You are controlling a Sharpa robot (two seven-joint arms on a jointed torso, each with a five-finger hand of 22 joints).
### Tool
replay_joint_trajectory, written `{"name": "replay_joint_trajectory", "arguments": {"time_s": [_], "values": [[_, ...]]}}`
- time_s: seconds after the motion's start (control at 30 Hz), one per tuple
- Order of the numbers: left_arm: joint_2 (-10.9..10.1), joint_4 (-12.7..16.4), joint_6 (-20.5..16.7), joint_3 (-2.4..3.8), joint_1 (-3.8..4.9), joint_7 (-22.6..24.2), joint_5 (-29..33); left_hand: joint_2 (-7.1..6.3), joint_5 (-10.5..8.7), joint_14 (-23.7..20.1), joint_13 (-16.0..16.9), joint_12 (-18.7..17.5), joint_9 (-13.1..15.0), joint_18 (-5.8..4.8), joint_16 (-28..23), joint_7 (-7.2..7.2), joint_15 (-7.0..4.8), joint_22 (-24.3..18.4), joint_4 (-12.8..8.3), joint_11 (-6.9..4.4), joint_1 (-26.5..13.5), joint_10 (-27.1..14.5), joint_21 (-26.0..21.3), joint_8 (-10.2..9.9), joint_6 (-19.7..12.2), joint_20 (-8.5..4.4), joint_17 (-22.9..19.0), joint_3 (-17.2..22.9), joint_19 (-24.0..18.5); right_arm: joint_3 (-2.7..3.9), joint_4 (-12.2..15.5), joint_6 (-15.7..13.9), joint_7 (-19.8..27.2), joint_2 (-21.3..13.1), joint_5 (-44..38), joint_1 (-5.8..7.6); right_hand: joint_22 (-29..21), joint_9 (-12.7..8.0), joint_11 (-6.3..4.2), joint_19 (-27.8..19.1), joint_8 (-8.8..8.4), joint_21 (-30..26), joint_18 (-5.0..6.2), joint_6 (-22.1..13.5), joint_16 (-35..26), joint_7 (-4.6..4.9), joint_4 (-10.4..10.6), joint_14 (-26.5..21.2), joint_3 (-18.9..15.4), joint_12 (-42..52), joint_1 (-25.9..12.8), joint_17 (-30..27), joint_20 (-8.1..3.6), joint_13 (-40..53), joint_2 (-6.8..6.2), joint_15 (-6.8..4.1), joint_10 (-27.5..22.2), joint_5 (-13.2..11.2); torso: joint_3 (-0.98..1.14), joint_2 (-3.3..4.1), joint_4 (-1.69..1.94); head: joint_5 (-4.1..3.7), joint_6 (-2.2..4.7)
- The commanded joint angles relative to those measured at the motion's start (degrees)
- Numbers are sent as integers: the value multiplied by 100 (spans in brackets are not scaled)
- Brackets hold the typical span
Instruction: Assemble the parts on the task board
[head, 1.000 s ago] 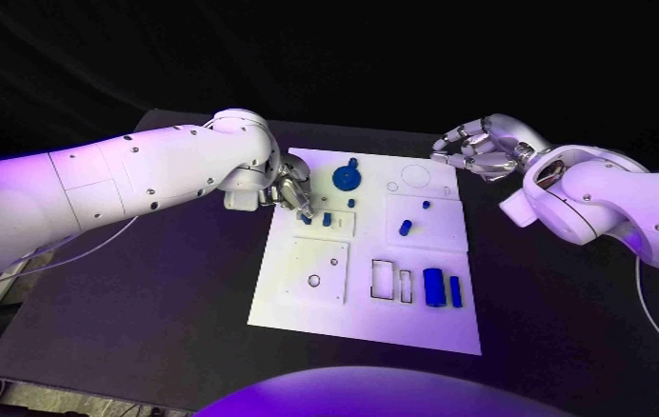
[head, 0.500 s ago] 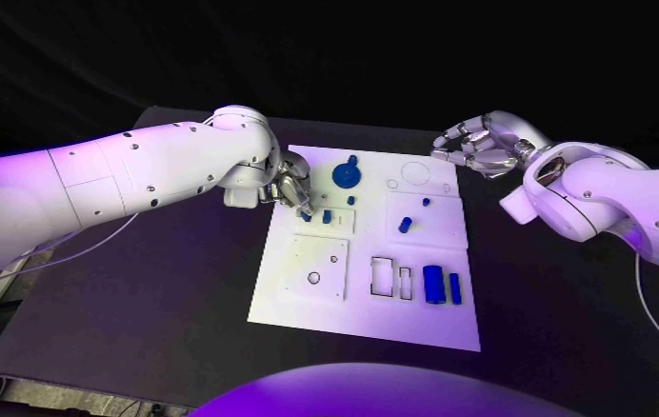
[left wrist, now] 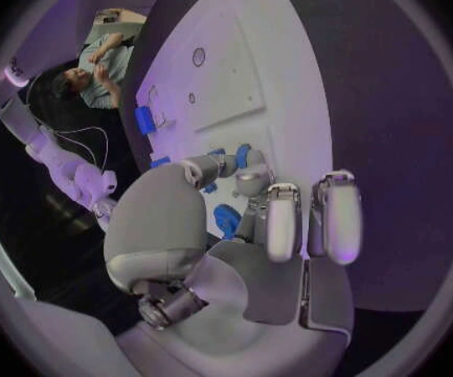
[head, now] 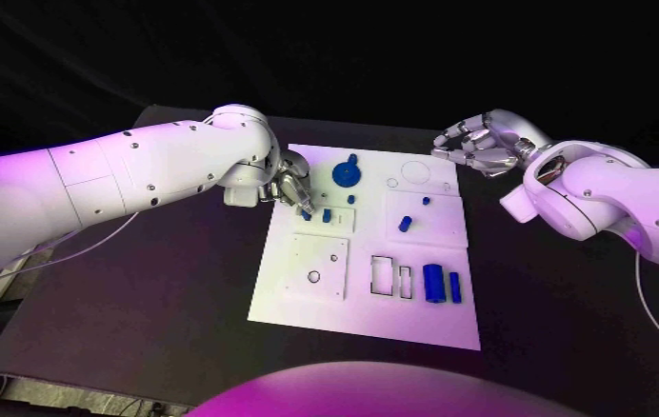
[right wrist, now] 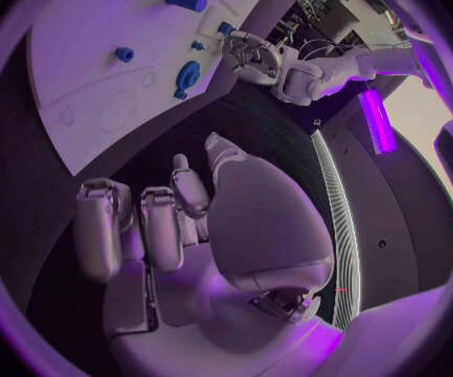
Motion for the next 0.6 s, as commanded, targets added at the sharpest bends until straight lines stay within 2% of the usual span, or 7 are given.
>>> {"name": "replay_joint_trajectory", "arguments": {"time_s": [0.03,0.2,0.23,0.27,0.6], "values": [[16,-3,200,-45,-65,-14,11,8,-22,488,3,20,9,-83,33,-152,-37,474,-680,-2,-59,31,29,36,100,-11,1101,656,27,0,2,68,25,3,-53,-4,921,-5,-19,48,32,-39,110,19,-31,-4,-16,384,-21,-26,-13,659,-38,-9,-4,-25,-38,36,2,-2,0,-2,-1],[16,-12,212,-45,-66,-13,10,2,-31,491,20,33,26,-85,39,-178,-52,480,-611,-21,-131,45,28,58,127,-22,1113,552,32,0,4,71,27,1,-53,-4,922,-8,-20,49,32,-40,110,15,-34,-4,-22,383,-7,-30,11,654,-39,-12,11,-25,-41,72,2,-1,0,-10,-13],[16,-12,216,-45,-66,-13,8,-13,-37,491,26,38,28,-85,39,-184,-57,479,-593,-25,-154,48,26,59,128,-26,1113,510,32,0,3,71,28,1,-53,-4,920,-14,-19,47,32,-48,111,10,-35,-1,-20,384,15,-37,42,656,-41,-18,9,-27,-48,320,3,-2,-1,-11,-17],[16,-12,221,-45,-66,-13,7,-23,-40,491,26,38,30,-84,39,-189,-60,476,-578,-29,-171,49,23,59,129,-29,1113,475,30,0,3,71,28,1,-53,-4,921,-15,-19,48,32,-47,110,11,-35,-1,-19,384,17,-37,43,656,-41,-18,8,-27,-48,336,2,-1,-1,-11,-17],[13,-6,295,-45,-66,-11,-31,-59,-64,495,36,49,26,-85,47,-215,-75,476,-448,-47,-279,52,15,50,158,-43,1130,257,32,0,6,65,28,-3,-53,-4,923,-18,-17,49,35,-48,110,11,-37,0,-9,384,-1,-34,24,655,-40,-16,-16,-25,-43,290,2,2,0,-43,-22]]}}
